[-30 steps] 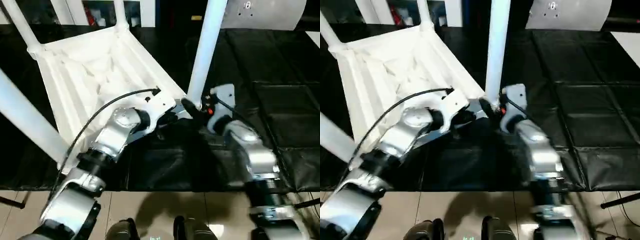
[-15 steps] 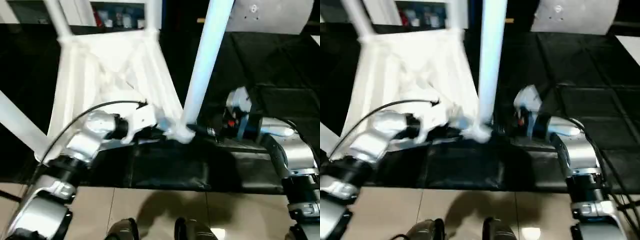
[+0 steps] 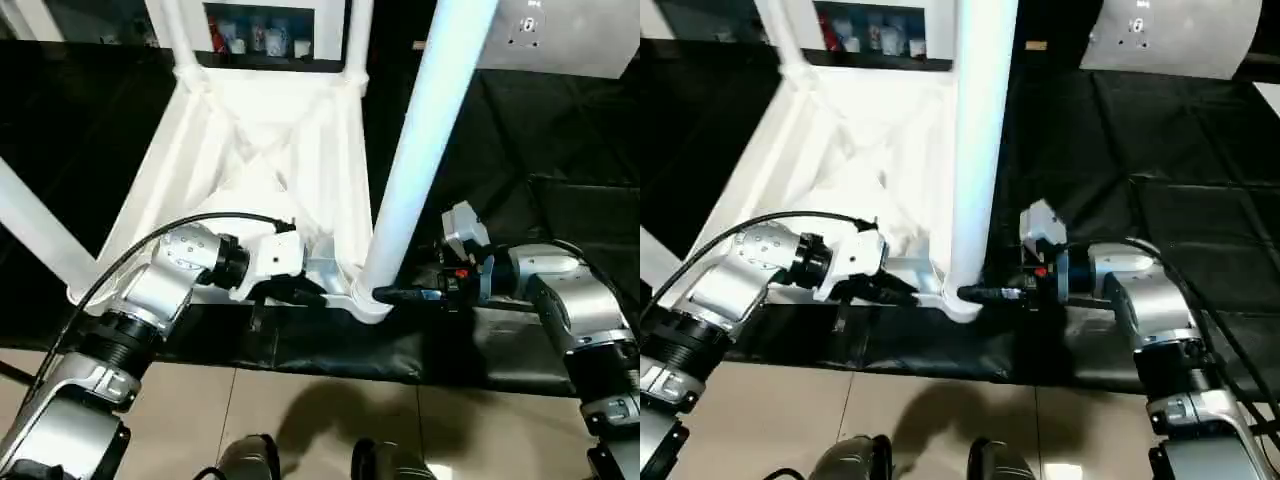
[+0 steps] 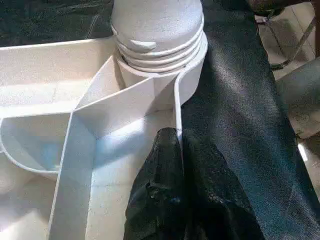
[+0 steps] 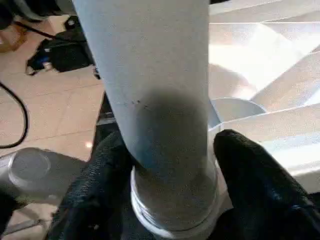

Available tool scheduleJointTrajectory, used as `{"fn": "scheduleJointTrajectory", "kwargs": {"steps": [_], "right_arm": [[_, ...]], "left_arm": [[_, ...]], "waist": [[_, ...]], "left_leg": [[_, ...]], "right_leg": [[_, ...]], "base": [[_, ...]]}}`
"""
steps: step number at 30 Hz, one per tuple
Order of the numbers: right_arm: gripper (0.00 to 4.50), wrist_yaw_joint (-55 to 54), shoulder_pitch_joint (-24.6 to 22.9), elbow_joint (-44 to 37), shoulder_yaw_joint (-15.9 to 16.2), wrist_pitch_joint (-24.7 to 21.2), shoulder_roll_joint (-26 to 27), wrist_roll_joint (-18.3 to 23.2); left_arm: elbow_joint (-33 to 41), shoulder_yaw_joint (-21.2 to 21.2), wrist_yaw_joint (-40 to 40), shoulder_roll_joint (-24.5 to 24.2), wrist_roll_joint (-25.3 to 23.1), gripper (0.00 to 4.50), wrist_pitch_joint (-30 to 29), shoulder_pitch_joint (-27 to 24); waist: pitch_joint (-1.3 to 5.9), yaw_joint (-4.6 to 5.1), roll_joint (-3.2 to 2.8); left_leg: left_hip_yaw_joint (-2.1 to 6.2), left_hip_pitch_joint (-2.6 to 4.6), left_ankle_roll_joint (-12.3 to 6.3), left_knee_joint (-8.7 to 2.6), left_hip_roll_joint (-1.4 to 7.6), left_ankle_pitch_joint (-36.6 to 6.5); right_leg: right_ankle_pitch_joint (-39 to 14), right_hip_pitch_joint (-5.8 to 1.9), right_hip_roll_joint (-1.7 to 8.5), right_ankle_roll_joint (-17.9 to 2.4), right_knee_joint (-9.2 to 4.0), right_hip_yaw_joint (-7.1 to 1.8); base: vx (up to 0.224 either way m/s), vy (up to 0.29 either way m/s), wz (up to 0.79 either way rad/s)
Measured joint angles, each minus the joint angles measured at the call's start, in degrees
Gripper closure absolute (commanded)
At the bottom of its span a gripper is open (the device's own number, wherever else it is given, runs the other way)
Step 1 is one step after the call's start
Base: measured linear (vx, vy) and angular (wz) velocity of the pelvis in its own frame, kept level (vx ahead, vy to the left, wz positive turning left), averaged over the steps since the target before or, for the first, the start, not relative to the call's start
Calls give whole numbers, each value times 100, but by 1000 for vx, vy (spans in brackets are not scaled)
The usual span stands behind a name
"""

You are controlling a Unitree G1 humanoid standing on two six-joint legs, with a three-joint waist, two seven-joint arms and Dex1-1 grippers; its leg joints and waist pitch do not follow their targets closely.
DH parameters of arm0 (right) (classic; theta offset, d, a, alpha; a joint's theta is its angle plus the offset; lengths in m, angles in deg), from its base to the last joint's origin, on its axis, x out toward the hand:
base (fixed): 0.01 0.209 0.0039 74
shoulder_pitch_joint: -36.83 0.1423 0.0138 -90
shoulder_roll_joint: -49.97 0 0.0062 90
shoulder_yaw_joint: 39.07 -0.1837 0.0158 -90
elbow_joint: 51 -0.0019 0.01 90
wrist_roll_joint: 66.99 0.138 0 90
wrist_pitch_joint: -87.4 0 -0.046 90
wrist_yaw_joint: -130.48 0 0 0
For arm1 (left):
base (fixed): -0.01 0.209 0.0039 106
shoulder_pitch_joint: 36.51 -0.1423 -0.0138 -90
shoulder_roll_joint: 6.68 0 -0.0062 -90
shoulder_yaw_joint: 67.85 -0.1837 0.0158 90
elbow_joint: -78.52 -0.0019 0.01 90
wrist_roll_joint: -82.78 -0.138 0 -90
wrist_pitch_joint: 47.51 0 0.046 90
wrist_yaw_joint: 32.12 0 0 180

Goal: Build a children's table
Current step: Rotate leg to tighten

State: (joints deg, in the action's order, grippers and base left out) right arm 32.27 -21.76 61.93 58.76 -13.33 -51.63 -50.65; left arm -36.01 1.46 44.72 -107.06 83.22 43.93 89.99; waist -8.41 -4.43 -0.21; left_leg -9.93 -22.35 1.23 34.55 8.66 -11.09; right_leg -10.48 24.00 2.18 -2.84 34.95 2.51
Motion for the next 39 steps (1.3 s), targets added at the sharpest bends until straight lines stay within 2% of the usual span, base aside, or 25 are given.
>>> {"fn": "scheduleJointTrajectory", "kwargs": {"steps": [5,11,16,19,22,25,29,33,37,39], "right_arm": [[238,80,13,30,30,1,1,15],[253,94,7,23,25,-45,-7,20],[255,-449,-313,-356,-227,-420,123,143],[255,-1290,-588,-773,-430,-723,364,77],[256,-2190,-657,-982,-605,-943,660,-94],[256,-3087,-681,-1165,-769,-1159,1013,-314],[257,-4985,-522,-1146,-1046,-1273,2027,-783],[257,-6284,-316,-970,-1076,-1108,2615,-1170],[257,-6956,-131,-836,-1115,-1098,2894,-1322],[202,-7158,-97,-815,-1250,-1088,3059,-1332]], "left_arm": [[8,-2,20,0,0,450,-2,-2],[8,4,11,21,0,450,-70,-1],[-13,72,-255,199,-13,450,-392,22],[-99,158,-692,378,-105,450,-677,75],[-244,213,-1138,579,-247,450,-917,206],[-425,339,-1624,856,-294,450,-1134,283],[-807,518,-2615,1347,-490,450,-1508,556],[-994,647,-3289,1692,-569,450,-1745,711],[-1103,697,-3602,1860,-590,450,-1881,835],[-1148,716,-3711,1938,-625,450,-1882,865]], "waist": [[1,2,2],[1,-1,1],[1,-36,2],[2,-25,3],[2,115,4],[7,214,9],[12,312,18],[12,337,18],[12,342,17],[12,333,18]], "left_leg": [[-4,-3,-1,0,0,0],[-5,-3,-2,0,0,1],[-10,2,-14,2,0,10],[-12,16,-15,1,0,15],[-18,25,-1,-1,-2,25],[-18,33,4,-5,-2,22],[-17,43,41,-22,-2,26],[-17,37,55,-33,-2,32],[-19,29,32,-46,-2,45],[-19,29,27,-63,-2,48]], "right_leg": [[-1,2,4,2,0,3],[-2,0,8,3,0,7],[-2,-2,13,4,7,7],[4,-16,15,8,8,8],[14,-23,18,12,5,4],[13,-28,18,14,5,3],[2,-25,18,46,6,8],[6,-13,25,48,0,15],[19,-4,24,26,-6,15],[18,-4,24,27,-18,17]], "base": [[0,0,0],[0,0,0],[0,0,0],[0,0,0],[0,0,0],[0,0,0],[0,0,0],[0,0,0],[0,0,0],[0,0,0]]}}
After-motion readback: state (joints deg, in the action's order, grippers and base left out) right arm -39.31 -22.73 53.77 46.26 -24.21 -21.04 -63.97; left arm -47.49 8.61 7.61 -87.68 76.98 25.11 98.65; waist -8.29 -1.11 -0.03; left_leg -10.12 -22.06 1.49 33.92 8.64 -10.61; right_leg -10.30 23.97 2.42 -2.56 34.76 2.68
